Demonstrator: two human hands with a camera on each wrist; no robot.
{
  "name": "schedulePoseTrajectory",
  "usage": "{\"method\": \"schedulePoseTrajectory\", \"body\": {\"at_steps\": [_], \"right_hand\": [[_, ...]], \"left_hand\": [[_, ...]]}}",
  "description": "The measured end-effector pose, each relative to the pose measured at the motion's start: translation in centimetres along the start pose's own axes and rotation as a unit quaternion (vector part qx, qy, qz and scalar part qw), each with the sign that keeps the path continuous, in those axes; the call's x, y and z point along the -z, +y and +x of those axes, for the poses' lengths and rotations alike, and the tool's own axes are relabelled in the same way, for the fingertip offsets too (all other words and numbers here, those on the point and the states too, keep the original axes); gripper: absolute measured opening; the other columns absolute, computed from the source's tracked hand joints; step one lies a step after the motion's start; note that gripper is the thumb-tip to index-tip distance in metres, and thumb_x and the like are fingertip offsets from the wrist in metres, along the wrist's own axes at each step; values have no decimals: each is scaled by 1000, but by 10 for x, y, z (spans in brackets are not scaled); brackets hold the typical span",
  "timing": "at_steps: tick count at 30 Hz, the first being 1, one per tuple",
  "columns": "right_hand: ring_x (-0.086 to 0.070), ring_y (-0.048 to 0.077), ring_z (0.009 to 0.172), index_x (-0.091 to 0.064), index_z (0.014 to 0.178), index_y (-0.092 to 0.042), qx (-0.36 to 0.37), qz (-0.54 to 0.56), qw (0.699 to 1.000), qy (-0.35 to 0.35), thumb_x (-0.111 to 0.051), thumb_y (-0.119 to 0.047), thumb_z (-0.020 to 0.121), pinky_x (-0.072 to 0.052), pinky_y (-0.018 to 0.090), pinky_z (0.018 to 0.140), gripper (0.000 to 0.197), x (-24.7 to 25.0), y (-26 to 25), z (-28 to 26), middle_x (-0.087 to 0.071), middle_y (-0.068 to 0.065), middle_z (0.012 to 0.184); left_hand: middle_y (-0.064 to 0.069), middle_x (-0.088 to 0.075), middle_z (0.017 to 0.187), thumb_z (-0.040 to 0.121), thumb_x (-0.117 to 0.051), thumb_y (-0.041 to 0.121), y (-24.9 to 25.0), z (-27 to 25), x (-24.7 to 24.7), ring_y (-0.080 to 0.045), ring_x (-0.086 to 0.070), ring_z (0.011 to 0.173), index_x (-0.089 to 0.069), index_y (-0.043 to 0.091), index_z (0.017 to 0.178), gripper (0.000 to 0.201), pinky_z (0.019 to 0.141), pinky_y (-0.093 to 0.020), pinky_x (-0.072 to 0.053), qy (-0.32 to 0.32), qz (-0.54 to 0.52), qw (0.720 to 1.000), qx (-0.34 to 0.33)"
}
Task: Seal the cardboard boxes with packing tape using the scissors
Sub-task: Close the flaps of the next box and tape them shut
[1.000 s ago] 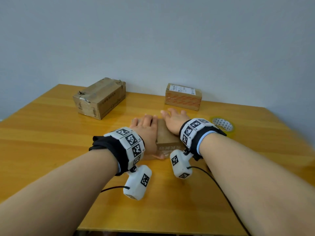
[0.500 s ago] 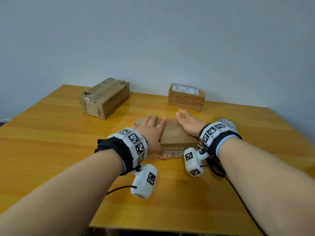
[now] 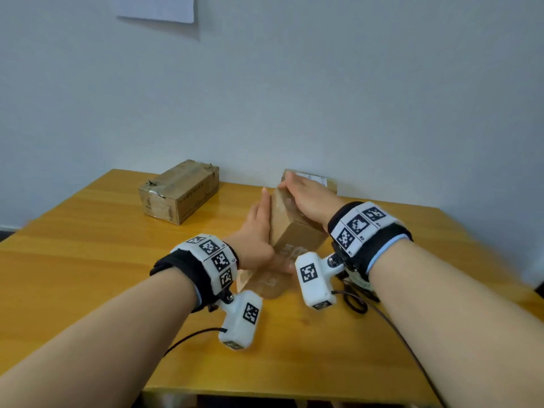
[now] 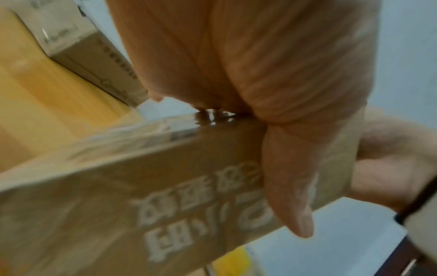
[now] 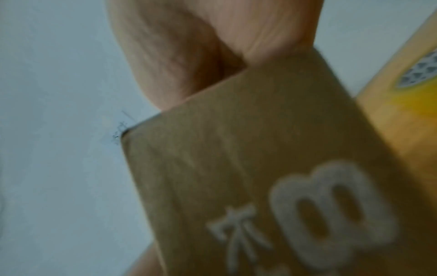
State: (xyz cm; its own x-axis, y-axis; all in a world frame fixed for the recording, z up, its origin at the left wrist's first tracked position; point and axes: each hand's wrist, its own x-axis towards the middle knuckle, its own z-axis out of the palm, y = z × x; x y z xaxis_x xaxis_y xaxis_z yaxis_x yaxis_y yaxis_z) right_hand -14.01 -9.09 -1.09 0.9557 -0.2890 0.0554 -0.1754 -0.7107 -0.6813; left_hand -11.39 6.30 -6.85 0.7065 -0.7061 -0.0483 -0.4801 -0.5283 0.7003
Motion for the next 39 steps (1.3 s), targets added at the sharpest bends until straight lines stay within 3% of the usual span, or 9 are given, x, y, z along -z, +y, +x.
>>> {"method": "schedulePoseTrajectory", "body": {"at_steps": [5, 9, 14, 16, 20, 24, 30, 33, 39], "right_hand": [[-59, 21, 121, -69, 117, -21, -15, 50, 998, 16, -17, -59, 104, -41, 45, 112, 66, 10, -8, 0, -65, 1, 129], [-48, 35, 130, -54, 135, -14, -33, -171, 985, -9, -7, -62, 101, -34, 54, 110, 75, -10, -20, -9, -61, 16, 130], [-43, 42, 130, -25, 152, -46, 29, -327, 944, 21, -20, -36, 109, -32, 56, 105, 45, -28, -30, -10, -56, 9, 133], [-51, 38, 122, -34, 149, -39, 7, -304, 952, 26, -21, -38, 108, -38, 53, 102, 42, -26, -28, -2, -60, 8, 122], [-56, 27, 123, -53, 136, -12, -54, -114, 991, -35, -15, -63, 102, -40, 45, 109, 71, -17, -3, 10, -61, 8, 133], [-59, 16, 82, -52, 99, -21, -23, -93, 994, -61, -20, -54, 106, -44, 36, 88, 46, -10, 0, 10, -63, -2, 84], [-53, 22, 129, -54, 140, -30, -45, 146, 987, -41, -22, -67, 100, -40, 48, 111, 63, -14, 20, -4, -58, 0, 141], [-41, 22, 143, -47, 148, -18, 11, 36, 999, -18, -16, -61, 104, -27, 43, 121, 69, -19, 17, -6, -47, 3, 154], [-62, 17, 97, -61, 110, -24, -6, -200, 976, -84, -23, -47, 108, -50, 35, 88, 44, -36, 25, -15, -66, -1, 104]], "left_hand": [[2, -5, 158, 59, -93, 27, -2, -12, 0, -20, -18, 144, 38, 31, 144, 156, 114, -38, -23, 24, -84, 995, -38], [2, -3, 159, 62, -90, 19, -8, -15, -5, -22, -17, 145, 41, 34, 142, 154, 113, -41, -26, 25, -59, 997, -45], [-1, -18, 153, 47, -88, 50, -7, -10, 7, -20, -25, 139, 15, 32, 154, 150, 112, -39, -27, 44, -77, 994, -57], [-2, -25, 148, 42, -89, 55, -7, -8, 16, -23, -28, 139, 0, 32, 154, 145, 114, -43, -30, 56, -98, 992, -56], [7, -8, 158, 40, -89, 58, -11, -10, 17, -20, -16, 147, 23, 31, 152, 161, 118, -50, -26, 28, -116, 993, -19], [7, -14, 155, 52, -95, 38, -8, -9, 12, -18, -20, 145, 23, 31, 153, 155, 118, -47, -27, 31, -132, 991, -18], [9, -24, 156, 47, -97, 21, -25, -15, 13, -21, -40, 138, 17, 52, 148, 155, 107, -52, -44, 48, -298, 953, -22], [13, -36, 148, 61, -88, -2, -30, -15, 5, -21, -52, 126, 16, 51, 149, 146, 95, -49, -53, 28, -373, 927, 11], [9, 5, 164, 44, -96, 43, -59, -19, 3, -23, -3, 152, 31, 47, 144, 161, 118, -59, -19, -22, -108, 992, 66]]}}
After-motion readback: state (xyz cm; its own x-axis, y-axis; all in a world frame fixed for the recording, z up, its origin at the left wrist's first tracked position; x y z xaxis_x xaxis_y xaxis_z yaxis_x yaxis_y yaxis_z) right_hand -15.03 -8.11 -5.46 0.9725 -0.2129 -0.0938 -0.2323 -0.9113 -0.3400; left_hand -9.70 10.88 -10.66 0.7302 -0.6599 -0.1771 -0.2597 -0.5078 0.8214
